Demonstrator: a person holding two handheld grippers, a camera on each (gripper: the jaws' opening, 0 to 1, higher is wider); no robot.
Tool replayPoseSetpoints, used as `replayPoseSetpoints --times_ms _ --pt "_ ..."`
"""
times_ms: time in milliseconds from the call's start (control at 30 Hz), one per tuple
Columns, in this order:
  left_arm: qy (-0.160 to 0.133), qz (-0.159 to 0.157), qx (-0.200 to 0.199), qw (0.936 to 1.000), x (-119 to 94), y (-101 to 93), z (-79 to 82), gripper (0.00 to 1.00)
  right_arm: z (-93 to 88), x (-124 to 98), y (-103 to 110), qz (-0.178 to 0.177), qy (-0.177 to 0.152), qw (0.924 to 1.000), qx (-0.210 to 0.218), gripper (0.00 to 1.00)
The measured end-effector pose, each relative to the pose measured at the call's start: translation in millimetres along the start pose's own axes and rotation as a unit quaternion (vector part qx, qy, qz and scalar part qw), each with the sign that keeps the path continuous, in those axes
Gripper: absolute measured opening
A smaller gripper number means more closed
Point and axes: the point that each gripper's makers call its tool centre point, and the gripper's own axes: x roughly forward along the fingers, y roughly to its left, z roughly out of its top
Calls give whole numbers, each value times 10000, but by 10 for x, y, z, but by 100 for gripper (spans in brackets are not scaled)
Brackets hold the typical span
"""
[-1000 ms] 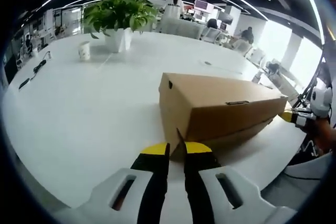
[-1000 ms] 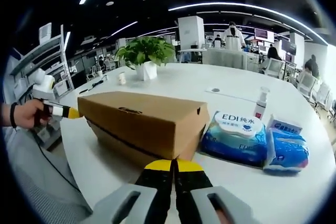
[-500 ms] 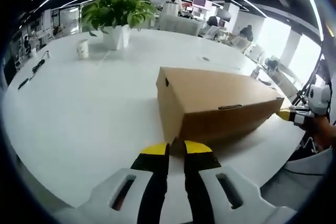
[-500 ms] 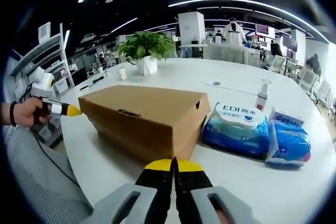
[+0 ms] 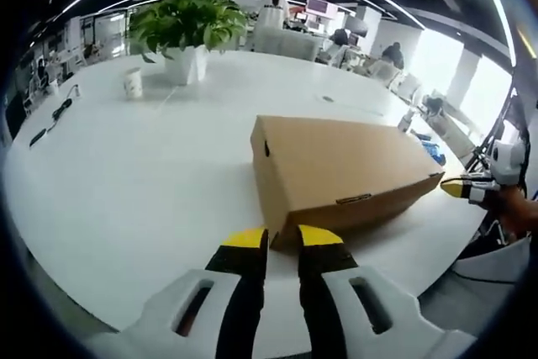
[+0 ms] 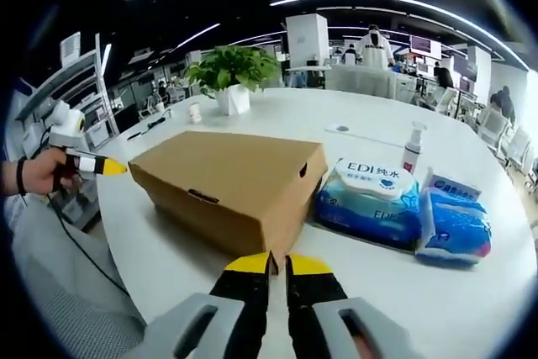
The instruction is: Operate the shoe box by opening the lid, removing the specified soft item, and placing it in the target area until the item is outside and the box remains undamaged.
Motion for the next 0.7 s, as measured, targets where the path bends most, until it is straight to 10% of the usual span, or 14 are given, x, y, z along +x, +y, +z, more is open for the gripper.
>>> replayPoseSetpoints --times_ms 300,700 --pt "-333 -216 -444 9982 10 -22 342 38 423 25 99 459 -470 9948 782 36" --pt "238 -392 -497 9977 419 -222 195 35 207 316 178 543 -6 9899 1307 31"
